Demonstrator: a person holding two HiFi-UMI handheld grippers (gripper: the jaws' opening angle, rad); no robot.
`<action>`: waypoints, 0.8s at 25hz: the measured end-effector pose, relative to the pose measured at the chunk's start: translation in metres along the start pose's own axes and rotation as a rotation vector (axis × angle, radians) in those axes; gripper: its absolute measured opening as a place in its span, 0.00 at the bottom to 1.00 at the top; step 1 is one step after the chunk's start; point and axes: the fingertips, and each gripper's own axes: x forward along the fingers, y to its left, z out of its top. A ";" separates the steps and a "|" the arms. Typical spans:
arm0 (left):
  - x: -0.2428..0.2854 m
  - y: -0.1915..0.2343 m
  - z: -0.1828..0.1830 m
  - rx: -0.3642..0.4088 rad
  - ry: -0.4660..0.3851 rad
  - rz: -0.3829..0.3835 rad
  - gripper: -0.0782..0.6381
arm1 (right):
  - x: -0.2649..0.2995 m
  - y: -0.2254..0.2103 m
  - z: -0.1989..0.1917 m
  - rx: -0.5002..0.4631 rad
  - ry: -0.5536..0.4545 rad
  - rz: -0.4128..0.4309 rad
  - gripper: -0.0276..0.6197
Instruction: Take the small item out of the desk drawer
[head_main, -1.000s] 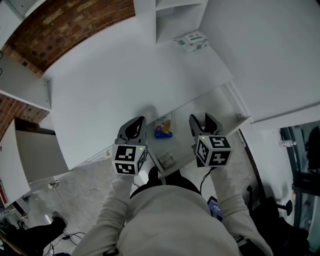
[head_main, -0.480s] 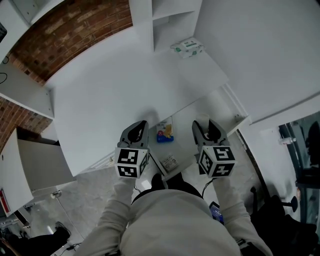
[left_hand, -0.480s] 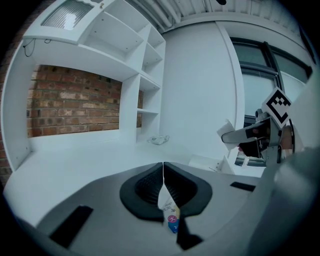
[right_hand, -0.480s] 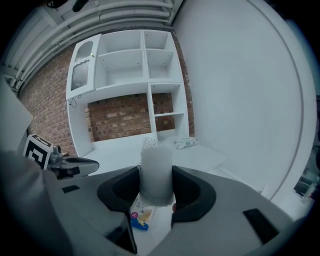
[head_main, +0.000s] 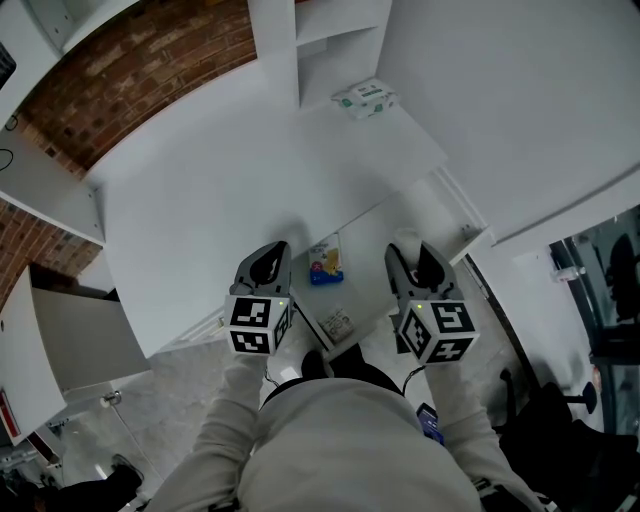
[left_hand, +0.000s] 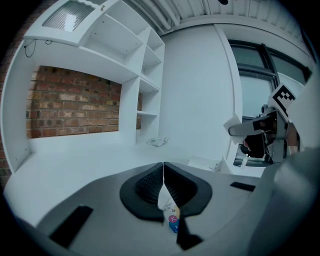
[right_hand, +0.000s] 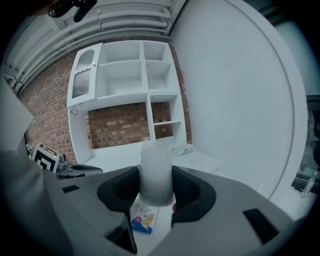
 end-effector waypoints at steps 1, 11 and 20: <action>-0.001 0.000 0.000 -0.001 -0.001 0.000 0.14 | -0.002 0.000 0.001 0.001 -0.005 -0.001 0.36; -0.012 0.003 0.002 -0.004 -0.017 -0.003 0.14 | -0.018 0.007 0.009 0.004 -0.066 -0.003 0.36; -0.019 0.004 0.001 -0.006 -0.021 0.003 0.14 | -0.026 0.007 0.010 -0.001 -0.098 -0.024 0.36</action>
